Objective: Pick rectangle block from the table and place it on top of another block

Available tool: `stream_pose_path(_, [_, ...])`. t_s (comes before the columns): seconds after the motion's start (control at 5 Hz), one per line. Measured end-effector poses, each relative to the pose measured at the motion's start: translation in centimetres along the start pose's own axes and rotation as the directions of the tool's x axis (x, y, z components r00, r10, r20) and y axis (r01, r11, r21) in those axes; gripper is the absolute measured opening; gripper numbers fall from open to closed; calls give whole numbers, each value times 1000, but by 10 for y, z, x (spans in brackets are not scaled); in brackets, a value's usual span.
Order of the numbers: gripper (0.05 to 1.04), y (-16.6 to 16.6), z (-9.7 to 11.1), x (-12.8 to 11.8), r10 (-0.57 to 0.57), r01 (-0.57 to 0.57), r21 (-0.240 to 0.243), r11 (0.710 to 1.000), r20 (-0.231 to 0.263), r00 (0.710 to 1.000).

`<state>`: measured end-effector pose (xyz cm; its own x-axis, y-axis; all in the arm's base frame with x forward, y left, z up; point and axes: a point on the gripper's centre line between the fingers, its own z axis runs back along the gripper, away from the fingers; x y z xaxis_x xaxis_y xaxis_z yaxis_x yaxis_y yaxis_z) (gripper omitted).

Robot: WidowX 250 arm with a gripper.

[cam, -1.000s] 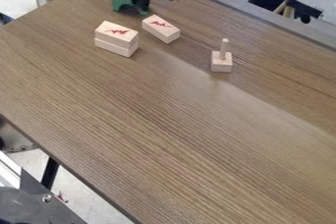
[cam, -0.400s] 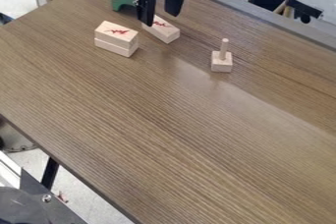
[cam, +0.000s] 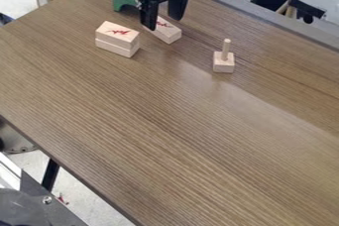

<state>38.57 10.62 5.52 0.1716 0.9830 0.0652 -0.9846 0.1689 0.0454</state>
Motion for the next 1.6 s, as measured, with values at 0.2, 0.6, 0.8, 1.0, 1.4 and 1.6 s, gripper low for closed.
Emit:
stream_pose_path(0.2, [999, -1, -4, -1, -1, 1, 3, 1000, -6, 1000])
stream_pose_path(0.6, [999, -4, -7, 0, 1, -1, -2, 1000, -9, 1000])
stream_pose_path(0.8, [999, -6, -11, -1, 1, -1, 3, 1000, -14, 1000])
stream_pose_path(1.0, [999, -10, -11, 0, 4, -4, -6, 1000, -15, 1000])
stream_pose_path(1.4, [687, -8, -23, 1, 17, -16, 16, 1000, -40, 999])
stream_pose_path(1.6, [535, -9, -23, 1, 25, -25, 12, 1000, -40, 999])
